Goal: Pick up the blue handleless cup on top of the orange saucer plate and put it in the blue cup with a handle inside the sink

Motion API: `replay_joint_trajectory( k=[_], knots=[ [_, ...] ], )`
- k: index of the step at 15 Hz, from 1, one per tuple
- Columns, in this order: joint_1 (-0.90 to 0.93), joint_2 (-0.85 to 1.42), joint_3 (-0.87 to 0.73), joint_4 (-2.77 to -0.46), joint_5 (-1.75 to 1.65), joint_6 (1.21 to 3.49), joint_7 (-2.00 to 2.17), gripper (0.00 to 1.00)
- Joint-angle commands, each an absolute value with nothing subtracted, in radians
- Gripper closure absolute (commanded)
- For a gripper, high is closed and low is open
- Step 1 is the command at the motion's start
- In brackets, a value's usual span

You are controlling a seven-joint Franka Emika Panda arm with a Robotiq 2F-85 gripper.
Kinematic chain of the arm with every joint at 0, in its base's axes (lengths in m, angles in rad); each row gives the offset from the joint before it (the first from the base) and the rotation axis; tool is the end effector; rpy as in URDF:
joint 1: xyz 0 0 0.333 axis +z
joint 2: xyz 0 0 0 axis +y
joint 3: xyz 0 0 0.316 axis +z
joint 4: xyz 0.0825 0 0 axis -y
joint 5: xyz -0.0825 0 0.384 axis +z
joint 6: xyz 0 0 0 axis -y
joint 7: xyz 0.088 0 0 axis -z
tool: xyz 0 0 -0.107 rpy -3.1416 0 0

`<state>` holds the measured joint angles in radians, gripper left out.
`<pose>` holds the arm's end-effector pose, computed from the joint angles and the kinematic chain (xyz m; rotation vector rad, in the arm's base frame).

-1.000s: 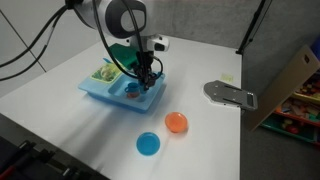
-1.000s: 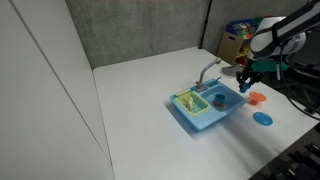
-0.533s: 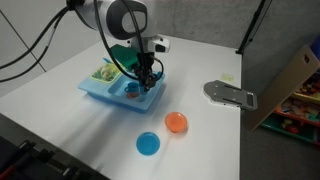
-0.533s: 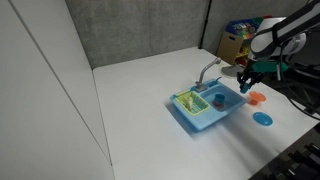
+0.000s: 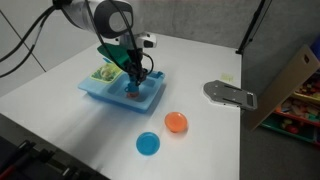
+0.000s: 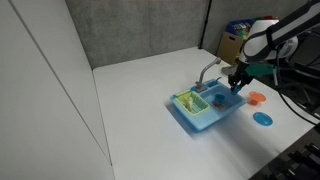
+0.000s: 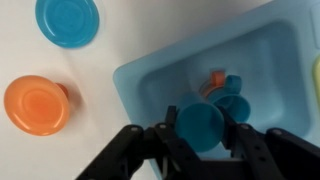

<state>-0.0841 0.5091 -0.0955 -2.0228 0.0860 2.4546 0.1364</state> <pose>0.5839 -0.1056 0.1890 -3.0781 0.5828 0.1153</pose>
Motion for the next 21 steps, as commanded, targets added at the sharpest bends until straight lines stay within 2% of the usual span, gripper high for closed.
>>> replay_joint_trajectory(
  k=[1,10,21],
  knots=[
    [-0.06,0.441,-0.06,-2.098,0.071,2.485,0.081,0.83],
    [0.032,0.466,-0.052,-2.068,-0.005,2.54,0.117,0.83],
    [0.01,0.577,-0.094,-1.948,-0.005,2.528,0.126,0.83]
  ],
)
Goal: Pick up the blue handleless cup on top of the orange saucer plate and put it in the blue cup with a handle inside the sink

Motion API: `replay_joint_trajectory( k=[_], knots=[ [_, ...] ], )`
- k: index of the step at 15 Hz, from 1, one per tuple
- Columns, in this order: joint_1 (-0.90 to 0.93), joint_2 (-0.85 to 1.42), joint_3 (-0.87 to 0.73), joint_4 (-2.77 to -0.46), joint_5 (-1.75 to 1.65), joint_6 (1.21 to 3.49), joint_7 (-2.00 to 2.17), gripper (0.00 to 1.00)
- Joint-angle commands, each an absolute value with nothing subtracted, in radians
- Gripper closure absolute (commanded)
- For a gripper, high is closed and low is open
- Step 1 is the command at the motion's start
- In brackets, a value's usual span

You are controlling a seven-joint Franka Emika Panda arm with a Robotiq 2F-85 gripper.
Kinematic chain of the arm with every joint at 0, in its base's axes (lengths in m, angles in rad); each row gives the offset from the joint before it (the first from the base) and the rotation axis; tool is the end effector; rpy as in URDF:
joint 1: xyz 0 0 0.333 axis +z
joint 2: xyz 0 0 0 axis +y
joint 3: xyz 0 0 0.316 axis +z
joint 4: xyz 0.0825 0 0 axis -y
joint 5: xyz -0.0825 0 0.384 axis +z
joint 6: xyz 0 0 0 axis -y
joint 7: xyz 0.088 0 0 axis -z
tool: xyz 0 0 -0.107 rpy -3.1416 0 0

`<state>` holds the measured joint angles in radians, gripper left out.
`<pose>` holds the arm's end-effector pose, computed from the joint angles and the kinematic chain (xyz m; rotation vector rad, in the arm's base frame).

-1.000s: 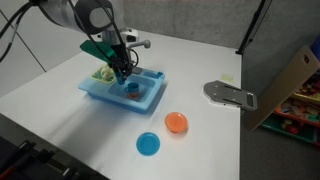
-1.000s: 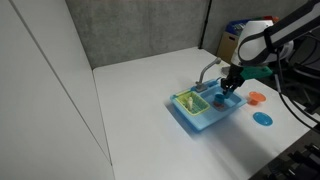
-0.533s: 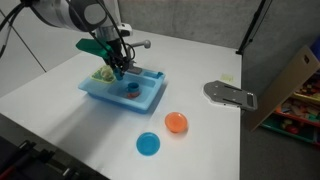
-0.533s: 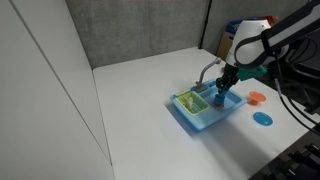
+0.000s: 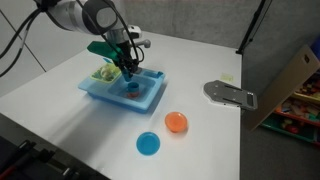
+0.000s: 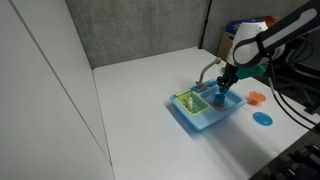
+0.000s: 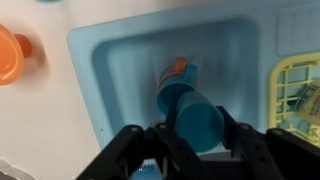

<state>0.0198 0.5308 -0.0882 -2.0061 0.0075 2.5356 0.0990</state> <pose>0.6041 -0.0406 0.1888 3.0912 -0.2501 0.0022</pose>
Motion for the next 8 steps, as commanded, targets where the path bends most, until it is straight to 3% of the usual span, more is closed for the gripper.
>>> replay_joint_trajectory(
  k=[1,8],
  knots=[
    [0.007,0.589,-0.094,-1.935,-0.002,2.525,0.125,0.83],
    [-0.004,0.654,-0.094,-1.87,0.005,2.519,0.126,0.83]
  ],
)
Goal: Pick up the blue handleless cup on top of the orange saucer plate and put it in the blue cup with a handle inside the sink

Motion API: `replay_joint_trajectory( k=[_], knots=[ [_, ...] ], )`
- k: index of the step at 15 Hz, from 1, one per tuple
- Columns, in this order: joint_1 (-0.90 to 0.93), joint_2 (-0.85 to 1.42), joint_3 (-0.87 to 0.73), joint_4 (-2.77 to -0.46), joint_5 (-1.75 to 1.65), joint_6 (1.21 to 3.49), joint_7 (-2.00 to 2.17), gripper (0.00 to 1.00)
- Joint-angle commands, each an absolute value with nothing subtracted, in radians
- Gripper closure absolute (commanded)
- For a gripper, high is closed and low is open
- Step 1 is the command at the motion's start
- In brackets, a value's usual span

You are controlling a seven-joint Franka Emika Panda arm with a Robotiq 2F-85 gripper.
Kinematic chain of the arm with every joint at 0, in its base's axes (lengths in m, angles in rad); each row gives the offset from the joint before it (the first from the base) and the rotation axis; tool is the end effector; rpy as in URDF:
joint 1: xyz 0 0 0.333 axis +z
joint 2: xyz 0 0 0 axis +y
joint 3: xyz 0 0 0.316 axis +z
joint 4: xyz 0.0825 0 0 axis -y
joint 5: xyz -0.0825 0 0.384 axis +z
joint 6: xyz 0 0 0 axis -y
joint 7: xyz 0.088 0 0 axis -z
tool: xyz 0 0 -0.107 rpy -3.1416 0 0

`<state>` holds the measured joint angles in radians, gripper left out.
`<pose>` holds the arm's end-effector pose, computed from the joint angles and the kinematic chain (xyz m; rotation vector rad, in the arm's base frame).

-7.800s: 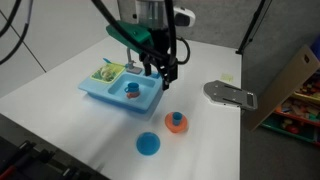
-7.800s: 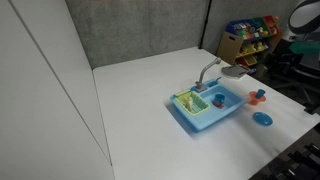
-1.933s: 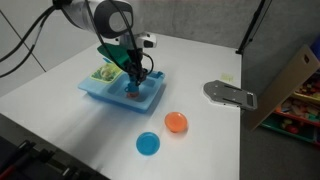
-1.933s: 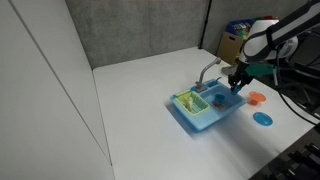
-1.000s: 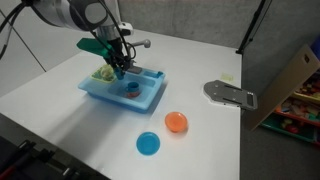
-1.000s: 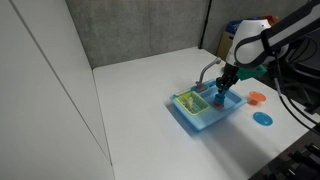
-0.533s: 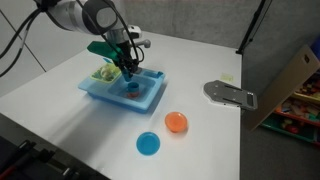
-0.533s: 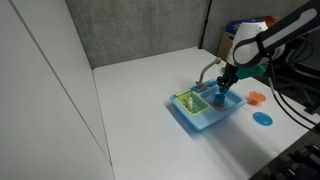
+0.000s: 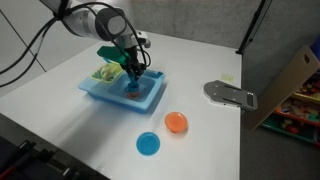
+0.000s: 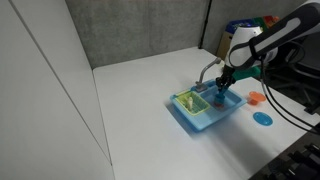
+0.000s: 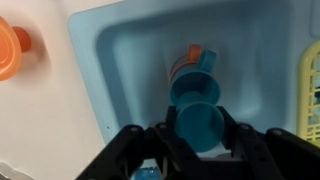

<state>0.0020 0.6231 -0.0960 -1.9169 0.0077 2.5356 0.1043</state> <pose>0.6221 -0.0569 0.1658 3.0765 -0.2881 -0.0020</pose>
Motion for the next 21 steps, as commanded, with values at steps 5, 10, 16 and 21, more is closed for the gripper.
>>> replay_joint_trajectory(
  k=[5,10,16,21],
  knots=[
    [-0.008,0.678,-0.09,-1.856,0.01,2.511,0.124,0.83],
    [-0.01,0.672,-0.086,-1.861,0.014,2.492,0.121,0.83],
    [-0.008,0.674,-0.087,-1.863,0.011,2.449,0.125,0.83],
    [-0.003,0.677,-0.093,-1.87,0.005,2.47,0.131,0.83]
  ],
)
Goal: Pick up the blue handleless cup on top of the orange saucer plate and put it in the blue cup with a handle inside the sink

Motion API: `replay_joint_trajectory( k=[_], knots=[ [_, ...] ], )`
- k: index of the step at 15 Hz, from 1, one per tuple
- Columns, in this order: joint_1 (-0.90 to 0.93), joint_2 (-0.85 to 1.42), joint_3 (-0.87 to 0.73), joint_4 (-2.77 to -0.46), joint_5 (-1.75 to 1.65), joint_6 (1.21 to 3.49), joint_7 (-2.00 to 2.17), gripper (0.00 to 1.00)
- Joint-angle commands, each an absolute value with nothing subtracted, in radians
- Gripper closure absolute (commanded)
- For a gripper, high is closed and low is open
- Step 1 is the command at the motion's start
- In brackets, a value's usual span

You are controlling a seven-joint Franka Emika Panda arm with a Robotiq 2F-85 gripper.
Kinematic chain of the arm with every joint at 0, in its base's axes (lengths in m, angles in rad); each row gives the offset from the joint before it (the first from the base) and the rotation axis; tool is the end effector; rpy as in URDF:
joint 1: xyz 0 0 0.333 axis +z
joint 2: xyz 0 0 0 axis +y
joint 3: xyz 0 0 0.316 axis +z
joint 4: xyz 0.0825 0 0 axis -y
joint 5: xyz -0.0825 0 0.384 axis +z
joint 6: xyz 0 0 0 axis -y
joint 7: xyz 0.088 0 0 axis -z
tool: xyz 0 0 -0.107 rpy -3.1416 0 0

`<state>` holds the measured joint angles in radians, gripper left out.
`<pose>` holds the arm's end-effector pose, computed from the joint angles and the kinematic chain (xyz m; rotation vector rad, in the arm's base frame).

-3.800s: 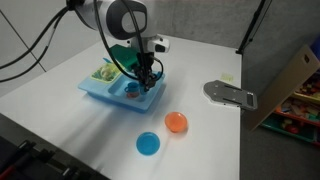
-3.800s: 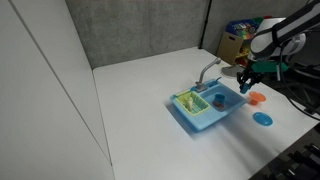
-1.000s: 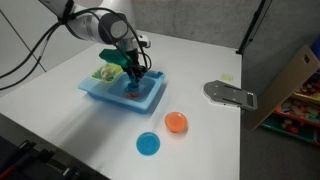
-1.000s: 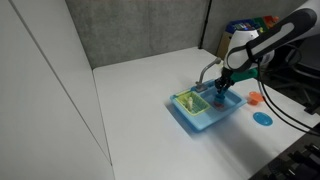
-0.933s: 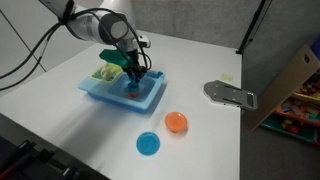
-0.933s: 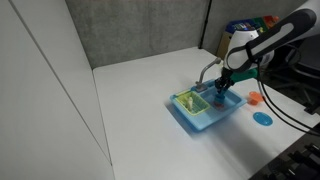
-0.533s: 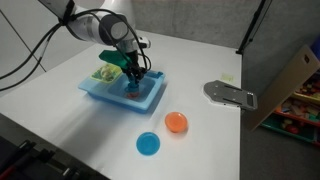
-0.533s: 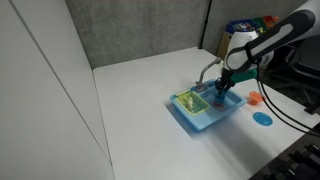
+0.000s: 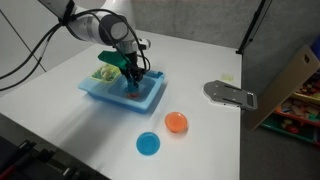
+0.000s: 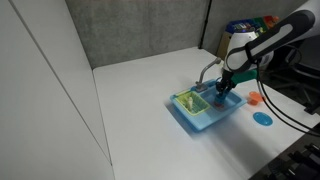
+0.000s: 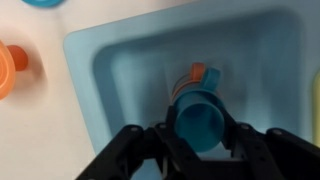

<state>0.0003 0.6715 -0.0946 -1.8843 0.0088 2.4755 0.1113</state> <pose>0.6193 -0.0571 0.1427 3.0697 -0.2996 -0.1186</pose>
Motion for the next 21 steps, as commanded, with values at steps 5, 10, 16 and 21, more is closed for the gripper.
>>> replay_joint_trajectory(
  k=[5,10,16,21],
  knots=[
    [-0.003,0.661,-0.091,-1.886,0.005,2.484,0.127,0.29],
    [-0.009,0.631,-0.079,-1.913,0.012,2.495,0.109,0.0],
    [0.0,0.522,-0.091,-1.979,-0.006,2.459,0.115,0.0],
    [-0.009,0.348,-0.091,-2.097,-0.021,2.42,0.091,0.0]
  ],
)
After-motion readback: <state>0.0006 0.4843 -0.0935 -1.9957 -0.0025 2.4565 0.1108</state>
